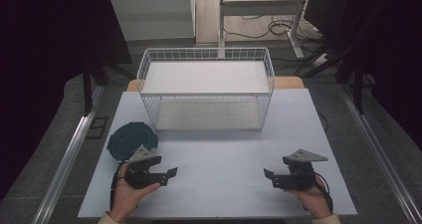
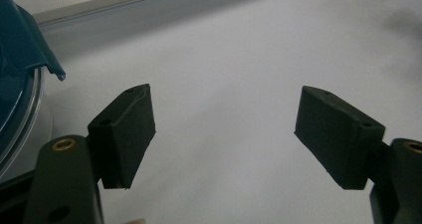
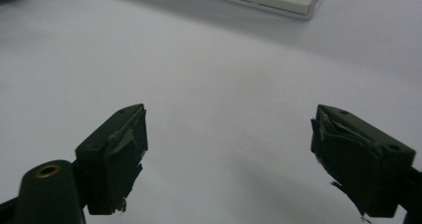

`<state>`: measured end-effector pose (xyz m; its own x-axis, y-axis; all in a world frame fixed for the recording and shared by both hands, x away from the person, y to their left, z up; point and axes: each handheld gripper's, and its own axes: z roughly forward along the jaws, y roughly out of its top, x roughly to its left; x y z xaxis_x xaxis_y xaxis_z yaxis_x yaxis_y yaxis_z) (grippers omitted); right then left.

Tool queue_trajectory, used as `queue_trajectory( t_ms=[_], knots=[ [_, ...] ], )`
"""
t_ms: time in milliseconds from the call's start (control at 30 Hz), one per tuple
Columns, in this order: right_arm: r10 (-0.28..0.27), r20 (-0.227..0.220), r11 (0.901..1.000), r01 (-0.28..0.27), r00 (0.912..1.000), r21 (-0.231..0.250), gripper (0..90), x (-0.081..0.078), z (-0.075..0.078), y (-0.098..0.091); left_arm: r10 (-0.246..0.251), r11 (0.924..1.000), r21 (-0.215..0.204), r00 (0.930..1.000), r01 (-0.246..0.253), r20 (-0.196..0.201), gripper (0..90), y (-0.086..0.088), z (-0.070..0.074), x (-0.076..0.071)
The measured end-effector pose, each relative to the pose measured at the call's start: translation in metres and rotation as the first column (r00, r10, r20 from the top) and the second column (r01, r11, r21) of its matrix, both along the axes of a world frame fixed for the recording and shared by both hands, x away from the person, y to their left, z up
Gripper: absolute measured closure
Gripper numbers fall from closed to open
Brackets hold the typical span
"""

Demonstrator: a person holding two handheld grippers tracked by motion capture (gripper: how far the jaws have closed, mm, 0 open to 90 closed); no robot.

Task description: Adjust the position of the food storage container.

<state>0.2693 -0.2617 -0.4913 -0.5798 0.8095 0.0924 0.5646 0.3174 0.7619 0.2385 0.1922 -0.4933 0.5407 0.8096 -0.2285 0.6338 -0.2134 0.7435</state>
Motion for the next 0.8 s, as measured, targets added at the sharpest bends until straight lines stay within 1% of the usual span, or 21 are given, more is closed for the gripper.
queue_trajectory(
  t_ms=[100, 200, 300, 367, 400, 433, 500, 567, 667, 700, 800],
  knots=[
    [0.005, -0.006, 1.0000, -0.005, 1.0000, 0.000, 14.1, -0.001, 0.000, -0.001, -0.006, 1.0000, -0.001, 1.0000, 0.006, 0.008, 23.3, -0.001, 0.001, -0.002],
    [0.005, 0.001, 1.0000, -0.005, 1.0000, 0.001, 14.1, -0.003, 0.002, -0.004, -0.002, 1.0000, -0.009, 1.0000, 0.002, 0.010, 23.4, 0.000, 0.002, -0.003],
    [0.000, 0.006, 1.0000, 0.000, 1.0000, -0.007, 14.0, -0.003, 0.002, -0.004, -0.008, 0.9998, -0.018, 0.9999, 0.008, 0.010, 23.4, 0.001, 0.002, -0.004],
    [0.008, -0.004, 1.0000, -0.008, 1.0000, 0.004, 13.9, -0.003, 0.004, -0.004, -0.007, 0.9999, -0.013, 0.9999, 0.007, 0.012, 23.4, 0.002, 0.002, -0.006],
    [0.016, -0.007, 0.9998, -0.016, 0.9998, 0.009, 13.9, -0.003, 0.005, -0.004, -0.008, 0.9998, -0.017, 0.9999, 0.008, 0.010, 23.5, 0.004, 0.002, -0.008],
    [0.021, 0.002, 0.9997, -0.021, 0.9998, 0.015, 13.9, -0.003, 0.008, -0.004, -0.008, 0.9996, -0.028, 0.9999, 0.009, 0.006, 23.5, 0.006, 0.002, -0.010],
    [0.016, 0.005, 0.9993, -0.016, 0.9999, 0.032, 13.9, -0.002, 0.011, -0.004, -0.004, 0.9995, -0.032, 0.9999, 0.004, 0.012, 23.5, 0.007, 0.004, -0.011],
    [0.010, 0.006, 0.9987, -0.010, 0.9999, 0.050, 14.0, -0.002, 0.013, -0.006, -0.001, 0.9996, -0.027, 0.9998, 0.002, 0.019, 23.5, 0.007, 0.005, -0.011],
    [-0.001, 0.010, 0.9987, 0.001, 1.0000, 0.052, 14.6, -0.001, 0.012, -0.008, 0.005, 1.0000, -0.005, 0.9996, -0.005, 0.029, 23.6, 0.007, 0.005, -0.010],
    [-0.009, 0.011, 0.9985, 0.008, 0.9999, 0.055, 15.1, -0.001, 0.011, -0.010, 0.007, 1.0000, -0.007, 0.9996, -0.007, 0.028, 23.6, 0.007, 0.005, -0.010],
    [-0.009, 0.008, 0.9982, 0.009, 0.9999, 0.060, 15.7, -0.001, 0.012, -0.011, 0.010, 0.9999, -0.008, 0.9994, -0.009, 0.032, 23.7, 0.008, 0.006, -0.010]
  ],
)
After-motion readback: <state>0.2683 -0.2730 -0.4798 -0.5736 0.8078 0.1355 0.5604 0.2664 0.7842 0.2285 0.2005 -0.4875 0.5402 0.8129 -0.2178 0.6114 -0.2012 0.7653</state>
